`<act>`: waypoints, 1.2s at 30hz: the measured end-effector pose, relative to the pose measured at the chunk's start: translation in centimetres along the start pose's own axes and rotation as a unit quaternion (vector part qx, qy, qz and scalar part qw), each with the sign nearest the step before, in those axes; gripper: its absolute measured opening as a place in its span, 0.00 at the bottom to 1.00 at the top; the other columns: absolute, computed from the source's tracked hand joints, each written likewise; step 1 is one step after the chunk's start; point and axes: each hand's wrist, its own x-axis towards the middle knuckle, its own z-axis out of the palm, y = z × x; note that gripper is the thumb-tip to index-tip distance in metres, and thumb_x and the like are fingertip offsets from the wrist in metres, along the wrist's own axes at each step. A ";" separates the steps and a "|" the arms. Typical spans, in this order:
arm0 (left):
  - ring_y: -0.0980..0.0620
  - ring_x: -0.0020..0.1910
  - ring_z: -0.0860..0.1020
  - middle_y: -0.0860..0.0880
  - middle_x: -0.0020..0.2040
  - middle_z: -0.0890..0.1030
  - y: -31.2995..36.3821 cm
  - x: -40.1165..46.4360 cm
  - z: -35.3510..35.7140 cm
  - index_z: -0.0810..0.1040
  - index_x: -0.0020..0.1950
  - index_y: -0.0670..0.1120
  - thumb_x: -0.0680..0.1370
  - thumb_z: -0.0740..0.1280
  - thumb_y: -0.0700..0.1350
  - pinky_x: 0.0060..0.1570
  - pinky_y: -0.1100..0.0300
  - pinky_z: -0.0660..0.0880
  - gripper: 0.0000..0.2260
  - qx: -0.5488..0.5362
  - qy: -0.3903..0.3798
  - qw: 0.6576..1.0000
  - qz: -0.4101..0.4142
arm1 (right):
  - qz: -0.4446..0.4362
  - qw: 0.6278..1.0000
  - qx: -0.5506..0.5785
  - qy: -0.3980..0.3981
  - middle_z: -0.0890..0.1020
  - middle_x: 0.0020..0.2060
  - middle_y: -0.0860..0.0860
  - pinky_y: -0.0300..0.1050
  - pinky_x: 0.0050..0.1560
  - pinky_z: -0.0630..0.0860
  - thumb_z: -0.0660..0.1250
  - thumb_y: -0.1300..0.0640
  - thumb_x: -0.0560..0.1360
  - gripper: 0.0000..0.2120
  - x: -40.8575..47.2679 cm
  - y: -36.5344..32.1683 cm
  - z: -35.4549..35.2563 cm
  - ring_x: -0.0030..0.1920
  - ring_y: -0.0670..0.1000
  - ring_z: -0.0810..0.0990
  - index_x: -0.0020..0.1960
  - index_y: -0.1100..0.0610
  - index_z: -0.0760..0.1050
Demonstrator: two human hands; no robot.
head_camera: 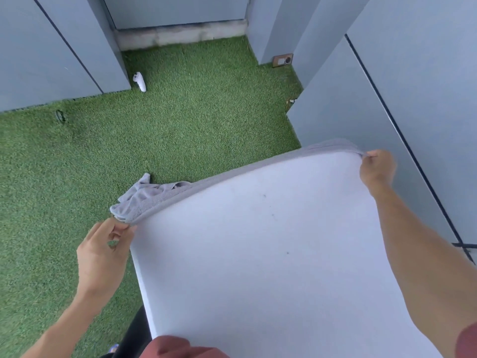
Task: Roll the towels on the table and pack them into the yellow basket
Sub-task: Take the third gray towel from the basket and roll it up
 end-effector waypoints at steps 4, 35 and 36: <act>0.64 0.46 0.74 0.48 0.43 0.78 -0.1 -3.3 0.6 0.77 0.43 0.45 0.76 0.68 0.43 0.41 0.80 0.68 0.04 -0.013 0.006 1.000 0.005 | 0.051 0.999 0.019 -0.003 0.81 0.51 0.65 0.54 0.52 0.74 0.58 0.64 0.76 0.10 -2.1 2.9 -1.1 0.53 0.64 0.78 0.51 0.66 0.77; 0.60 0.39 0.75 0.50 0.36 0.77 -5.6 -42.3 6.2 0.72 0.36 0.52 0.73 0.70 0.46 0.41 0.74 0.66 0.09 -0.063 0.052 0.995 0.054 | 0.117 0.989 0.095 0.005 0.82 0.47 0.55 0.54 0.50 0.74 0.58 0.59 0.73 0.15 -22.2 35.6 -10.8 0.52 0.61 0.79 0.55 0.57 0.78; 0.60 0.39 0.75 0.51 0.36 0.77 -5.7 -43.7 6.4 0.72 0.36 0.53 0.73 0.70 0.46 0.41 0.74 0.66 0.09 -0.059 0.055 0.995 0.055 | 0.118 0.989 0.093 0.002 0.82 0.49 0.55 0.55 0.52 0.74 0.58 0.58 0.73 0.15 -22.7 36.8 -11.2 0.53 0.61 0.79 0.56 0.57 0.78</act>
